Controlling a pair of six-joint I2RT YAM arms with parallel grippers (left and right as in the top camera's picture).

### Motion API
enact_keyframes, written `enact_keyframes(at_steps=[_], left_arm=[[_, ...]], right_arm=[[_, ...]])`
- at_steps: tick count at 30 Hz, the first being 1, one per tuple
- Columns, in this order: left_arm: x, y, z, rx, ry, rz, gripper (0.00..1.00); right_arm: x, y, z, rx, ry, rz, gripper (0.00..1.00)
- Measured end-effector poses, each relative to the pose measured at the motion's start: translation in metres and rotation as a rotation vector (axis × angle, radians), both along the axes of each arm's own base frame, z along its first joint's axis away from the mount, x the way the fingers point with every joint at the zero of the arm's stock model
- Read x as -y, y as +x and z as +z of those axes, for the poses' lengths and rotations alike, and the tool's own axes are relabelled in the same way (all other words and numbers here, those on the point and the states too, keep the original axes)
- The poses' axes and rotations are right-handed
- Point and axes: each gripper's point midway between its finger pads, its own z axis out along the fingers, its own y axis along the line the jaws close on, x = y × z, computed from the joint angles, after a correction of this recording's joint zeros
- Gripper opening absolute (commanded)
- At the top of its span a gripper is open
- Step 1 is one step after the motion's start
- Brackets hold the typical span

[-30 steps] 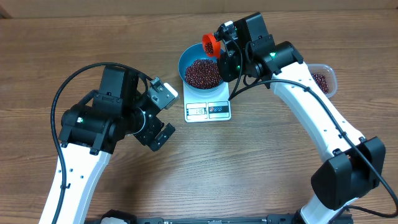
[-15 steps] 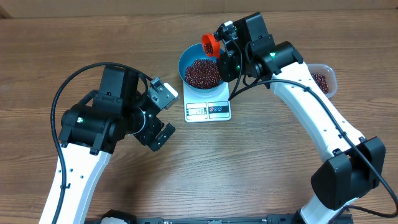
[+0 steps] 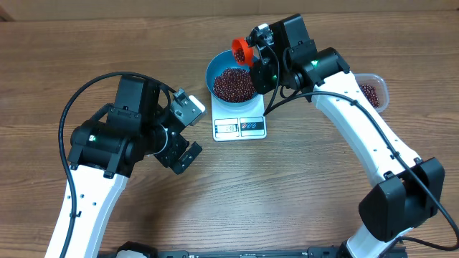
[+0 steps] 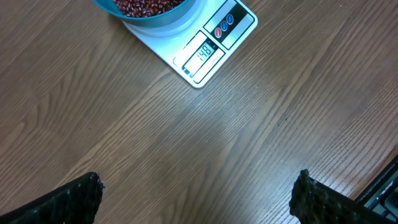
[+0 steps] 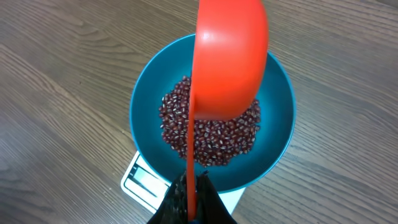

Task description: Scoop item into bowl and weigh 150g on scale

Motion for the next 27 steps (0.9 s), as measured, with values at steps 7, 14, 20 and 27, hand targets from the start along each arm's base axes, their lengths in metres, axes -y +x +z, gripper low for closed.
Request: enact_keyframes(at_steps=[7, 14, 20, 27], left_arm=[[0.0000, 0.0000, 0.0000, 0.000, 0.000, 0.000, 0.99], [0.0000, 0.0000, 0.0000, 0.000, 0.000, 0.000, 1.00], [0.0000, 0.0000, 0.0000, 0.000, 0.000, 0.000, 1.00], [0.0000, 0.0000, 0.0000, 0.000, 0.000, 0.000, 1.00]], right_arm=[[0.0011, 0.0014, 0.0002, 0.012, -0.012, 0.005, 0.04], [-0.0011, 0.0008, 0.0009, 0.015, -0.008, 0.019, 0.04], [0.0019, 0.0027, 0.0003, 0.029, -0.031, 0.017, 0.04], [0.0034, 0.0040, -0.0001, 0.040, -0.050, 0.010, 0.04]])
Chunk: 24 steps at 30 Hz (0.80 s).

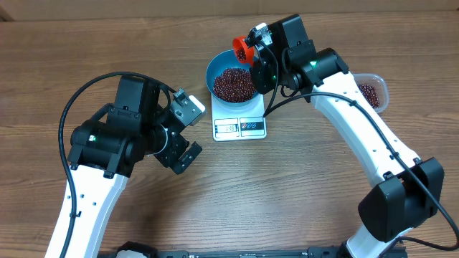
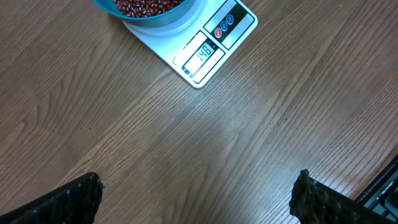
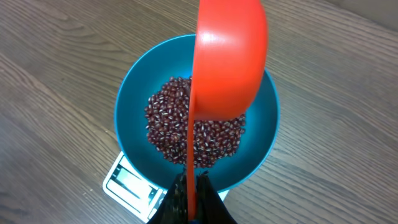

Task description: Scoop item into bowl and weigh 150g on scale

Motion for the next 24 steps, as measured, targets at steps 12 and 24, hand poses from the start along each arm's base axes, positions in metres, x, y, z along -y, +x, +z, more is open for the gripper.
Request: enact_keyframes(at_steps=[12, 24], left_arm=[[0.0000, 0.0000, 0.0000, 0.000, 0.000, 0.000, 1.00], [0.0000, 0.0000, 0.0000, 0.000, 0.000, 0.000, 0.99]], right_arm=[[-0.0057, -0.0026, 0.0014, -0.011, 0.030, 0.019, 0.04], [-0.0028, -0.0009, 0.0009, -0.004, 0.016, 0.008, 0.04]])
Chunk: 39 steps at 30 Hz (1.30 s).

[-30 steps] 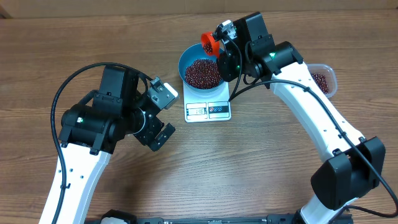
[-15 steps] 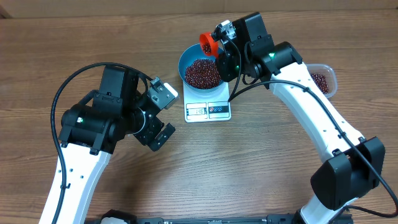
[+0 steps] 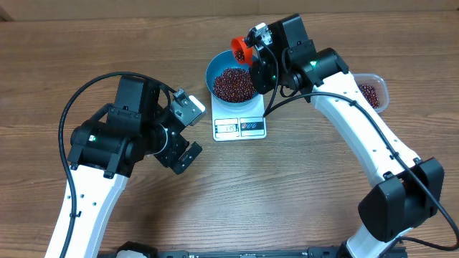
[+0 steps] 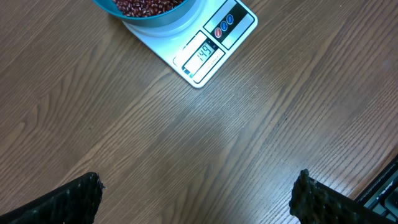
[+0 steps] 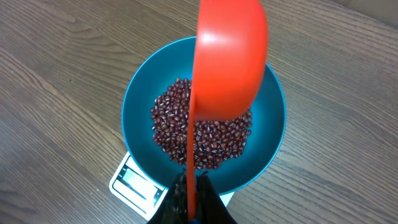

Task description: Scoop item into bowl and weigh 150g on scale

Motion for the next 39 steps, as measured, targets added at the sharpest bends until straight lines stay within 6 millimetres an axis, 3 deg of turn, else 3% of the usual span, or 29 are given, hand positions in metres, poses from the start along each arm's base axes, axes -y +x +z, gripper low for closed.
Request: enact_keyframes(at_steps=[39], left_arm=[[0.0000, 0.0000, 0.0000, 0.000, 0.000, 0.000, 1.00]], right_arm=[[-0.0004, 0.0001, 0.0003, 0.006, -0.003, 0.013, 0.04]])
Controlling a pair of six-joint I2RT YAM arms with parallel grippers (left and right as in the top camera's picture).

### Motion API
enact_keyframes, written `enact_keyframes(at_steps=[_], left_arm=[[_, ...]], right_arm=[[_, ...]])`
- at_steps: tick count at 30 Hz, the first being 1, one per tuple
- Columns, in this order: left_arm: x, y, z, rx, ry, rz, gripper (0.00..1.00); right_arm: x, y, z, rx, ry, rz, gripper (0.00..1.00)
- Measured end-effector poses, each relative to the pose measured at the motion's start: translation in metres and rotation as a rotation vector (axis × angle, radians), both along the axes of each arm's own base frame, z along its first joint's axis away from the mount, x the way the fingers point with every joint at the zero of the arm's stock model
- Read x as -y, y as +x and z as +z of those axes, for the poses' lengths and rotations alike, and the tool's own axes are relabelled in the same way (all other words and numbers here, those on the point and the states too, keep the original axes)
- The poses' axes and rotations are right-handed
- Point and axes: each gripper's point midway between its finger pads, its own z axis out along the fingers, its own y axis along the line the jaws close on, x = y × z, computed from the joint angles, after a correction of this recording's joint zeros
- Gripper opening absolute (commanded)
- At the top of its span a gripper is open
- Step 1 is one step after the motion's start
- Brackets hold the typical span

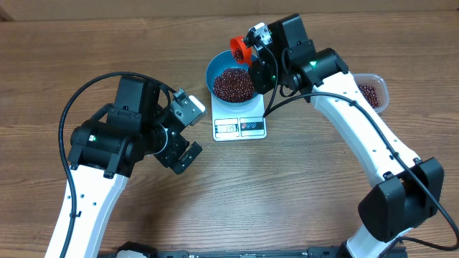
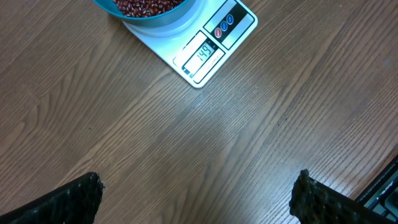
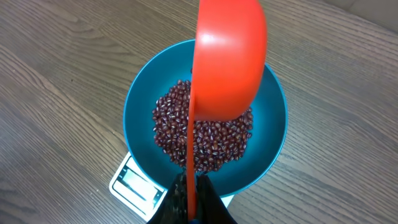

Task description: Scoop item into bowl and weigh 150g on scale

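A blue bowl (image 1: 224, 66) heaped with red beans (image 3: 205, 134) stands on a white scale (image 1: 239, 127). The scale display (image 2: 204, 53) appears to read 149. My right gripper (image 3: 191, 193) is shut on the thin handle of an orange scoop (image 3: 228, 59), whose cup hangs tilted over the bowl's far rim; in the overhead view the scoop (image 1: 239, 47) sits at the bowl's upper right edge. My left gripper (image 2: 196, 194) stands open above bare table, to the front left of the scale, with nothing between its fingers.
A clear plastic tub (image 1: 372, 92) holding more red beans sits at the right, behind my right arm. My left arm's black cable (image 1: 86, 89) loops over the table at the left. The wooden table (image 2: 249, 143) spreads below the scale.
The scoop has shifted slightly left over the bowl's far rim. The display still appears to read 149. My left gripper has not moved.
My right gripper held the orange scoop tilted over the bowl throughout, shifting a little between moments. The scale appeared to read 148 at the two oldest moments and 149 from 1.3 s ago to now. My left gripper stayed open and still.
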Motion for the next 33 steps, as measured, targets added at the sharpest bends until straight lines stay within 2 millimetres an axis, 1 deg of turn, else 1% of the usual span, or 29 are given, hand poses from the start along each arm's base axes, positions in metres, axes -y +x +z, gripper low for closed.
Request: enact_keyframes(at_steps=[6, 15, 33], left_arm=[[0.0000, 0.0000, 0.0000, 0.000, 0.000, 0.000, 1.00], [0.0000, 0.0000, 0.0000, 0.000, 0.000, 0.000, 1.00], [0.0000, 0.0001, 0.0000, 0.000, 0.000, 0.000, 1.00]], right_arm=[[-0.0003, 0.0003, 0.0004, 0.002, 0.001, 0.002, 0.04], [0.0062, -0.0013, -0.0033, -0.013, -0.020, -0.006, 0.04], [0.0063, 0.0016, -0.0017, 0.003, -0.023, -0.008, 0.04]])
